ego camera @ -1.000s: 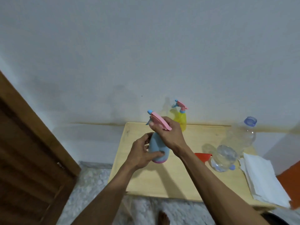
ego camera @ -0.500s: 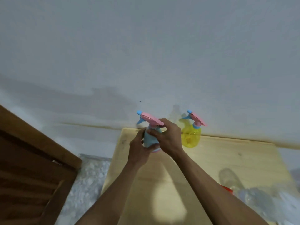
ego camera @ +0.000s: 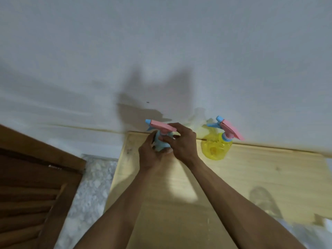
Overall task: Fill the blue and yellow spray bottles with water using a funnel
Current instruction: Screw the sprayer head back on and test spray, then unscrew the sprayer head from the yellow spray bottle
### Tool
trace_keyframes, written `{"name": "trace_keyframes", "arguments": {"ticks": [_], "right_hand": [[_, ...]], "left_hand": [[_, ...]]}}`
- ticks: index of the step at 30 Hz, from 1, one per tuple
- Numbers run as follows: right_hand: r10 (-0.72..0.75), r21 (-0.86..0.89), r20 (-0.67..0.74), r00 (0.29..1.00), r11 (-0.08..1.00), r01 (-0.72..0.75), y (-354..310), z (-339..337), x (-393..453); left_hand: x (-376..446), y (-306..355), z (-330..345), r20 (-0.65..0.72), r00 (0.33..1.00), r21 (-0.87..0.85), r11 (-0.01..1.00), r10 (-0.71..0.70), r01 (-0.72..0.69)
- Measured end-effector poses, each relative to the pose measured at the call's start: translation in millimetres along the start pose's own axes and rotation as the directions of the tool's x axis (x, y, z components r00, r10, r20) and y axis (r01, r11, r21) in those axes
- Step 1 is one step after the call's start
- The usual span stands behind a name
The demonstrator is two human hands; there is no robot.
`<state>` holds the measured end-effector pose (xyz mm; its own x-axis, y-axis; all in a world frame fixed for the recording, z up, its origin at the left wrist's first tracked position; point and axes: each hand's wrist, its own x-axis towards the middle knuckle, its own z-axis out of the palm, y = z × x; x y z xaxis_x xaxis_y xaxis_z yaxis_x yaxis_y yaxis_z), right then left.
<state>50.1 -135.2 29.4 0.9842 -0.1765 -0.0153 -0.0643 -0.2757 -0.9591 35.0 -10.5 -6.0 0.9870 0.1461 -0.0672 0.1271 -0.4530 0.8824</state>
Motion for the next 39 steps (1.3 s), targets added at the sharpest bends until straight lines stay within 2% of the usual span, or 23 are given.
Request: {"name": "trace_keyframes", "arguments": {"ticks": [15, 20, 23, 26, 29, 31, 39], "right_hand": [[0.008, -0.028, 0.01, 1.0, 1.0, -0.007, -2.0, 1.3, -0.4], [0.053, -0.035, -0.102, 0.993, 0.998, -0.057, -9.5, -19.9, -35.8], [0.11, 0.022, -0.194, 0.975, 0.994, -0.107, -14.3, -39.8, -70.1], [0.129, 0.066, -0.343, 0.931, 0.991, -0.113, -19.1, -62.8, -98.6], [0.155, 0.08, -0.492, 0.857, 0.988, -0.133, -19.7, -88.1, -106.7], [0.168, 0.088, -0.545, 0.822, 0.986, -0.144, -17.5, -104.6, -100.4], [0.172, 0.077, -0.416, 0.893, 0.985, -0.155, 2.5, -141.2, -49.4]], "left_hand": [[0.4, -6.4, 1.5, 0.015, 0.999, 0.014, 0.999, -0.045, 0.045], [-30.8, -3.2, -15.2, 0.018, 0.997, 0.082, 0.994, -0.077, 0.075], [-55.8, -3.1, -21.3, 0.059, 0.993, 0.125, 0.988, -0.097, 0.089], [-76.8, 3.0, -16.0, 0.113, 0.992, 0.141, 0.989, -0.055, 0.039], [-87.8, 15.9, 0.0, 0.195, 0.98, 0.125, 0.992, -0.035, 0.011], [-87.4, 25.6, 16.0, 0.239, 0.971, 0.108, 0.994, -0.027, 0.001], [-53.8, 61.2, 90.0, 0.308, 0.95, 0.08, 0.994, 0.044, -0.071]]}}
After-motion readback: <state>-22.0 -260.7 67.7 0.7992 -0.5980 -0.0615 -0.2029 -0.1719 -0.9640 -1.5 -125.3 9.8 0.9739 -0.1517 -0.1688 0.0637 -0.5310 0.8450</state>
